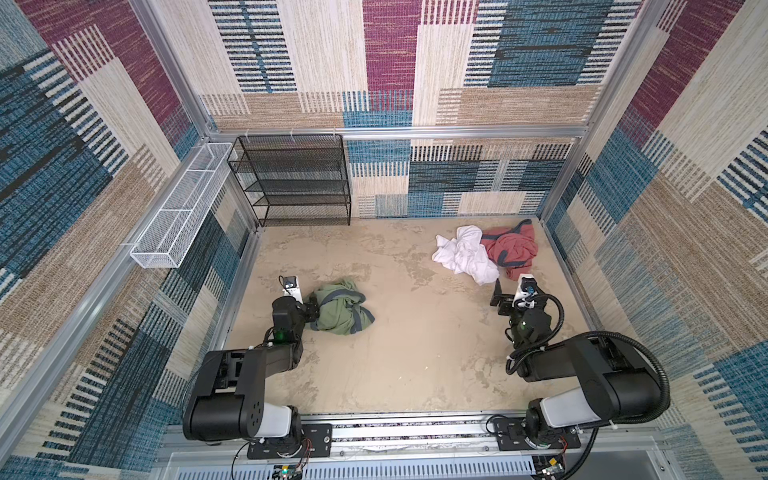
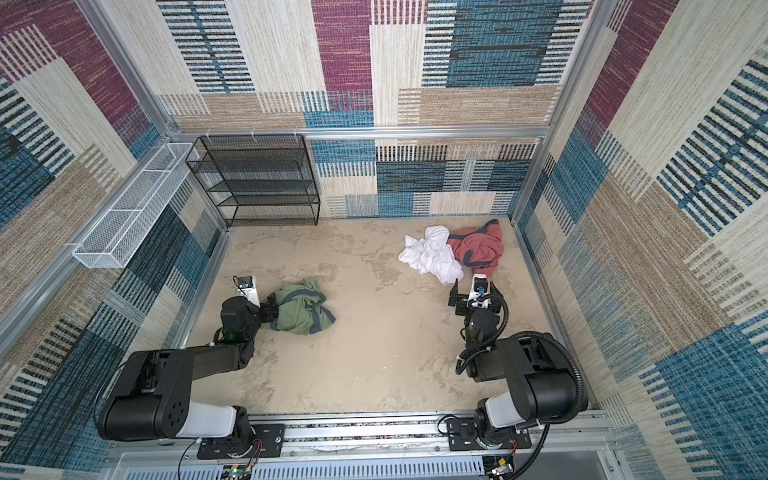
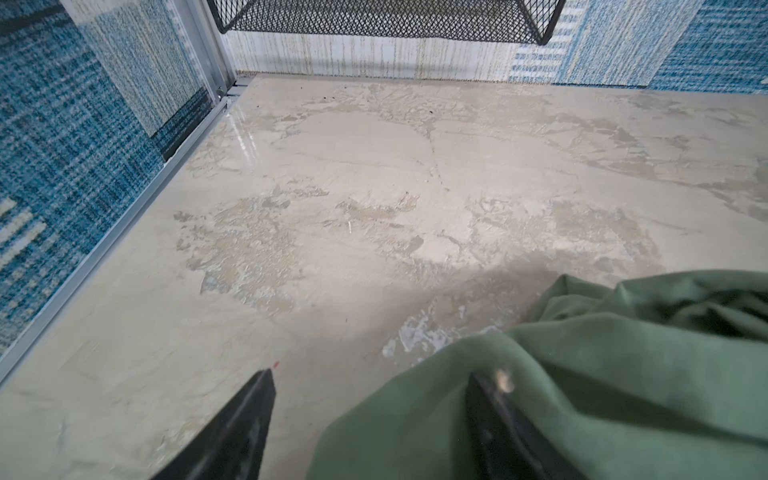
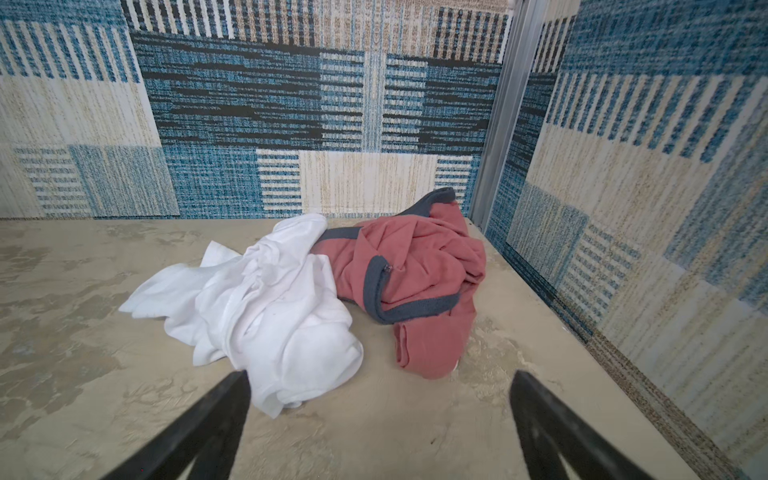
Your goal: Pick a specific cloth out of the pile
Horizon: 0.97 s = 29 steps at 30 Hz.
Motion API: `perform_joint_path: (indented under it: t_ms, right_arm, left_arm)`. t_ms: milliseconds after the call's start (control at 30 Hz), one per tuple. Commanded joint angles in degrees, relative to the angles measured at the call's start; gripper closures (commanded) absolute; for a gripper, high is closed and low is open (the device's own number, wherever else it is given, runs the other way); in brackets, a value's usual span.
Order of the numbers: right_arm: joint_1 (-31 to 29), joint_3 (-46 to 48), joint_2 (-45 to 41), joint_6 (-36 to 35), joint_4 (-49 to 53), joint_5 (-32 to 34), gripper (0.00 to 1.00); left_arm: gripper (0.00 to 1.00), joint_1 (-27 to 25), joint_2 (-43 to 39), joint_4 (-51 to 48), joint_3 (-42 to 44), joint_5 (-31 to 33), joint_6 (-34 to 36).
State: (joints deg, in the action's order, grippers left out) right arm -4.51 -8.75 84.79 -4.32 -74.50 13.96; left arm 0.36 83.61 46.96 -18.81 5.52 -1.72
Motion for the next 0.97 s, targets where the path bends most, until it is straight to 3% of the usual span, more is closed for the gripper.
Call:
perform_joint_path:
  t_ms: [0,233,933]
  right_arm:
    - [2.04,-0.96,3.28,2.97,-3.88,-5.68,0.00]
    - [3.37,-2.72,3.29,3.44,-0.67,-8.41,0.00]
    - [3.45,-2.74,3.17,3.44,-0.21,-8.94,0.00]
  left_arm:
    - [0.24,0.08,2.65,6.36,-1.02,-1.96,1.72]
    - [0.25,0.25,4.38,0.38,-5.14,-2.70,1.98]
    - [0.24,0.25,4.36,0.66,-5.11,-2.33,1.98]
